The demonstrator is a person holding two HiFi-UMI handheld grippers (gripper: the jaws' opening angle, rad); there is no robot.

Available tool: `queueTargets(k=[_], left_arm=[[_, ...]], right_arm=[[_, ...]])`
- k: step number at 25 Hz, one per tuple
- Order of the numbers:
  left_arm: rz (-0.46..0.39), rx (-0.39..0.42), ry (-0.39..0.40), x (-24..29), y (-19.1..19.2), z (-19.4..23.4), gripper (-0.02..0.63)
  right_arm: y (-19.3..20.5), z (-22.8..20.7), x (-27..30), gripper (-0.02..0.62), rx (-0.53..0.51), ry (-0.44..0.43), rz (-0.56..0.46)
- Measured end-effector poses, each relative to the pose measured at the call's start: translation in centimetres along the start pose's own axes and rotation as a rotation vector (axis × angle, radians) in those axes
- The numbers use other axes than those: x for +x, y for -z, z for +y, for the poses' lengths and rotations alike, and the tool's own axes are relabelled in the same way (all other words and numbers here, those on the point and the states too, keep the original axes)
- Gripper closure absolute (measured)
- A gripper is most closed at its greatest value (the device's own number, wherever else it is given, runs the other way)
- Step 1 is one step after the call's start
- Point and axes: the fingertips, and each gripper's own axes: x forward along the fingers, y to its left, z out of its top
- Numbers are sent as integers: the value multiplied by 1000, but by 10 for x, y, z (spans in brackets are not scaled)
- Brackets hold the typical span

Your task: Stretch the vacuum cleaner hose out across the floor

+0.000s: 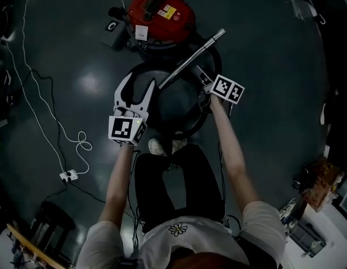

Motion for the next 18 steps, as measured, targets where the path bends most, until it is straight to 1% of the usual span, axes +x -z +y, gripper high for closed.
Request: queueTargets(k=[2,4,5,7,9,10,11,13,15,18], left_arm=[[20,7,20,17,54,15,376],[45,12,34,27,100,28,376],[53,9,35,29,117,33,376],[64,3,27,30,141,42,376],[73,6,18,25,149,46,376],[79,10,14,21,148,47,376],[86,13,10,16,142,47,376],[97,15,2,2,118,43,376],[96,20,-2,-14,77,36,376],[77,33,5,-37,-2,18,376]], right_arm=[[18,-60,56,330,22,63,11],[30,-100,102,330,69,87,-7],[33,-112,121,330,96,85,-23],[35,-125,150,330,131,74,-54],[36,-129,163,339,111,107,-49],[37,-128,162,405,84,134,-29],[39,-122,157,408,57,148,-7],[41,-95,135,410,4,131,22],[36,-53,104,410,-69,104,22],[10,34,51,410,-228,64,-35]])
